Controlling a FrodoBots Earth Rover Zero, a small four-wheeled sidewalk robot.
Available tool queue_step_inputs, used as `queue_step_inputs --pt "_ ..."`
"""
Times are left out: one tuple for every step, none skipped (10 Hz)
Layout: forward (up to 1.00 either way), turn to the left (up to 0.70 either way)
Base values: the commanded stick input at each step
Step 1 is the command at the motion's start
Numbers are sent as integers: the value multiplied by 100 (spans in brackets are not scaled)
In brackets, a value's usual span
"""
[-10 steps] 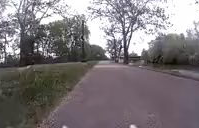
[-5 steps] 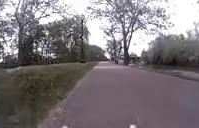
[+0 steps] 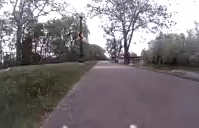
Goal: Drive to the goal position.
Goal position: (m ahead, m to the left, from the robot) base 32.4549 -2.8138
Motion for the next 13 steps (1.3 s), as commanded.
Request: queue_step_inputs --pt "100 0" --pt "100 0" --pt "100 0" --pt "100 0" --pt "100 0" --pt "100 0" --pt "100 0" --pt "100 0" --pt "100 0" --pt "100 0" --pt "100 0" --pt "100 0" --pt "100 0"
